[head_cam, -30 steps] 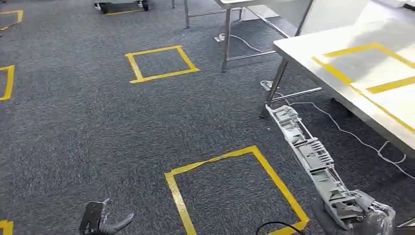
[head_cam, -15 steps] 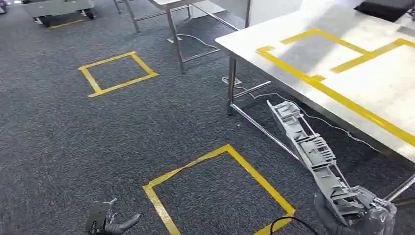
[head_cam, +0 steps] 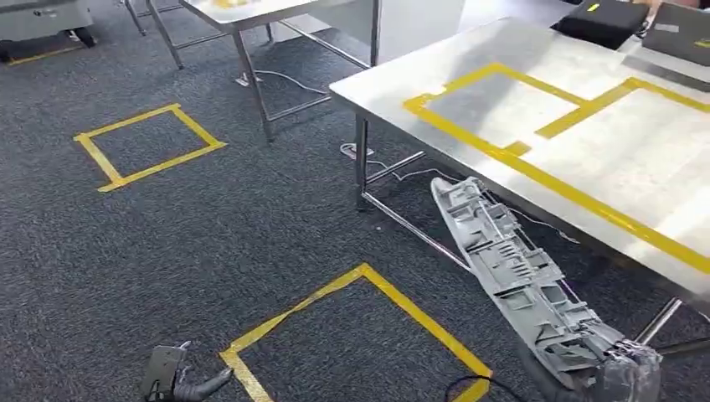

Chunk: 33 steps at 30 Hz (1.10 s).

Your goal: Take the parts from the cabinet and place them on the table.

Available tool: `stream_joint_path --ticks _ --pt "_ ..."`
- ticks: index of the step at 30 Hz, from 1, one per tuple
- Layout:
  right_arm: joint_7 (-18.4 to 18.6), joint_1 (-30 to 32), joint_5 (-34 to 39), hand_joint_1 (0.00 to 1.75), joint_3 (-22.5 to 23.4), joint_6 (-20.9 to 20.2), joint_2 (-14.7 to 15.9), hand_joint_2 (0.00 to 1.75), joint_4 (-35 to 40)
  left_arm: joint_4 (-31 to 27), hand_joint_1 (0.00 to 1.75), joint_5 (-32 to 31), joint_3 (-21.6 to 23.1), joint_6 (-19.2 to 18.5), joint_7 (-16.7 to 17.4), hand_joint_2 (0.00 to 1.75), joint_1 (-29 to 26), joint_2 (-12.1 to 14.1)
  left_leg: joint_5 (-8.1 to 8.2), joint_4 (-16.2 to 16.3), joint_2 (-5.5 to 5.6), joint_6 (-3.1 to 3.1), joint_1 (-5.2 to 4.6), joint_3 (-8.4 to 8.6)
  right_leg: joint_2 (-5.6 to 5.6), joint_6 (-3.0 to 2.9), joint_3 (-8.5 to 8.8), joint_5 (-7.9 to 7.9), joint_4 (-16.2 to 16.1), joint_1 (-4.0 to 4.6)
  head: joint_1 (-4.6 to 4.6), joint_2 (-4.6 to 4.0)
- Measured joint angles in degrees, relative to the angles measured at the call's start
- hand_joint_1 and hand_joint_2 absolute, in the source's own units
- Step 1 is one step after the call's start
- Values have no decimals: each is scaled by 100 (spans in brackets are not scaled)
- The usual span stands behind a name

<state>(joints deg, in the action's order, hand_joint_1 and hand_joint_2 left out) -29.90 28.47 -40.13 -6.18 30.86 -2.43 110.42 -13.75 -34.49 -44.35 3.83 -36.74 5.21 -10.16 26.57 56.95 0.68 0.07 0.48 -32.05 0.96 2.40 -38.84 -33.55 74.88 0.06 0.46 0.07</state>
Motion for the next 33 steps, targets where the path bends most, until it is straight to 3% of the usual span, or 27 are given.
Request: stream_joint_path --ticks 1,2,3,4,5,6,7,8,10,12,13,17,18,19,20,21,23,24,25,26,27,28,29,30,31,32,33 --pt "35 0 18 175 -110 2 64 175 0 0 0 -18 -2 -2 4 175 -12 2 69 0 -9 -1 3 82 -13 25 -219 -149 213 -12 -13 0" --pt "37 -2 158 175 -242 -50 164 175 2 0 0 -37 0 -13 6 175 -17 2 136 0 -14 -7 7 172 -25 55 -328 -171 204 -33 0 0" --pt "18 -19 348 175 -403 -127 263 175 9 0 0 -81 0 -24 18 175 -18 2 219 0 -14 -23 12 287 -33 78 -340 -79 3 -59 -9 0" --pt "-26 -64 578 175 -653 -192 399 175 28 0 0 -112 0 -31 33 175 -11 2 309 -1 -16 -43 19 409 -42 101 -277 132 -354 -84 0 0" --pt "-72 -128 728 175 -937 -230 532 175 48 0 0 -142 2 -42 55 175 -1 2 400 -1 -28 -70 27 535 -59 117 -188 508 -793 -114 -2 0" --pt "-136 -194 846 175 -1226 -240 637 175 55 0 0 -175 2 -59 63 175 8 9 489 -13 -40 -105 20 588 -109 154 -153 1076 -1179 -149 11 0" --pt "-153 -300 1032 175 -1496 -249 726 175 52 -2 0 -208 4 -61 105 175 30 4 582 52 -34 -144 7 666 -166 71 -194 1161 -1336 -128 24 0" --pt "-155 -427 1206 175 -1713 -251 789 175 70 0 0 -220 11 -63 120 175 55 7 633 -11 -46 -191 8 664 -146 -12 -110 1016 -1292 -84 -4 0" --pt "-190 -661 1492 175 -2000 -247 929 175 120 0 0 -260 22 -68 140 175 107 -19 576 0 -58 -295 63 773 -101 -124 -77 997 -1310 -40 5 0" --pt "-240 -801 1651 175 -2182 -238 1010 175 173 0 0 -282 46 -72 149 175 163 -44 382 472 -61 -328 76 516 -77 -203 110 927 -1383 -57 -22 0" --pt "-289 -852 1742 175 -2230 -251 1037 175 184 0 0 -282 50 -72 149 175 179 -48 311 814 -61 -328 73 299 -83 -230 165 901 -1406 -53 -22 0" --pt "-302 -872 1767 175 -2241 -256 1041 175 186 0 0 -282 50 -72 149 175 176 -50 308 901 -61 -328 73 238 -82 -235 178 892 -1415 -53 -24 0" --pt "-560 -1000 2093 175 -2360 -371 1086 175 272 0 0 -306 50 -72 160 175 160 -68 513 1532 -61 -328 55 -291 -53 -282 281 813 -1442 -47 -26 0" --pt "-831 -1207 2571 175 -2556 -848 1146 175 610 0 0 -306 50 -72 175 175 146 -59 1249 1671 -61 -276 -1 -920 54 -302 642 542 -1454 -44 -30 0" --pt "-841 -1238 2603 175 -2588 -879 1154 175 649 0 0 -306 50 -72 175 175 148 -52 1198 1513 -61 -259 -19 -938 63 -294 740 475 -1455 -49 -30 0" --pt "-848 -1262 2636 175 -2630 -881 1176 175 708 0 0 -306 50 -72 177 175 144 -44 775 1085 -62 -220 -60 -915 66 -277 918 342 -1459 -62 -30 0" --pt "-848 -1318 2662 175 -2667 -887 1209 175 784 0 0 -306 50 -72 186 175 126 -37 -427 319 -65 -154 -102 -949 79 -215 1099 157 -1436 -43 -45 0" --pt "-850 -1363 2669 175 -2696 -892 1231 175 831 -2 0 -306 50 -72 210 175 132 -33 -490 185 -43 -146 -107 -912 117 -180 1080 80 -1465 -23 -67 2" --pt "-848 -1393 2675 175 -2730 -905 1259 175 928 -2 0 -310 50 -72 208 175 131 -39 -435 137 -44 -128 -107 -857 117 -161 1196 11 -1603 -17 -39 0" --pt "-863 -1396 2673 175 -2754 -892 1286 175 987 -2 0 -308 50 -72 208 175 149 -44 -406 80 -33 -104 -94 -792 104 -113 1287 131 -1539 -7 -39 0" --pt "-878 -1435 2673 175 -2783 -872 1318 175 1047 -2 0 -308 50 -72 208 175 174 -50 -432 54 -31 -79 -73 -655 95 -83 1409 84 -1611 0 -26 0" --pt "-891 -1478 2669 175 -2805 -855 1349 175 1090 -2 0 -302 50 -72 208 175 165 -46 -498 34 -28 -28 -56 -550 60 -54 1422 43 -1501 3 -9 2" --pt "-902 -1497 2664 175 -2822 -822 1382 175 1143 -2 0 -299 48 -72 208 175 168 -48 -440 35 -41 1 -53 -449 10 -27 1281 81 -1130 -2 37 -7" --pt "-926 -1498 2664 175 -2837 -789 1408 175 1197 -2 0 -297 48 -72 208 175 172 -48 -376 35 -40 24 -53 -390 -6 -15 990 23 -666 -5 35 -4" --pt "-931 -1505 2660 175 -2842 -756 1430 175 1228 -2 0 -297 48 -74 208 175 170 -48 -319 35 -40 31 -52 -334 -18 2 711 -173 -302 -5 26 -4" --pt "-929 -1507 2642 175 -2846 -719 1458 175 1248 -2 0 -288 46 -81 208 175 163 -48 -262 35 -40 36 -50 -270 -27 10 469 -475 -77 -12 33 -4" --pt "-920 -1503 2623 175 -2846 -673 1485 175 1263 -2 0 -282 44 -85 205 175 155 -48 -182 36 -31 37 -49 -182 -31 29 302 -730 -44 -19 29 -2"
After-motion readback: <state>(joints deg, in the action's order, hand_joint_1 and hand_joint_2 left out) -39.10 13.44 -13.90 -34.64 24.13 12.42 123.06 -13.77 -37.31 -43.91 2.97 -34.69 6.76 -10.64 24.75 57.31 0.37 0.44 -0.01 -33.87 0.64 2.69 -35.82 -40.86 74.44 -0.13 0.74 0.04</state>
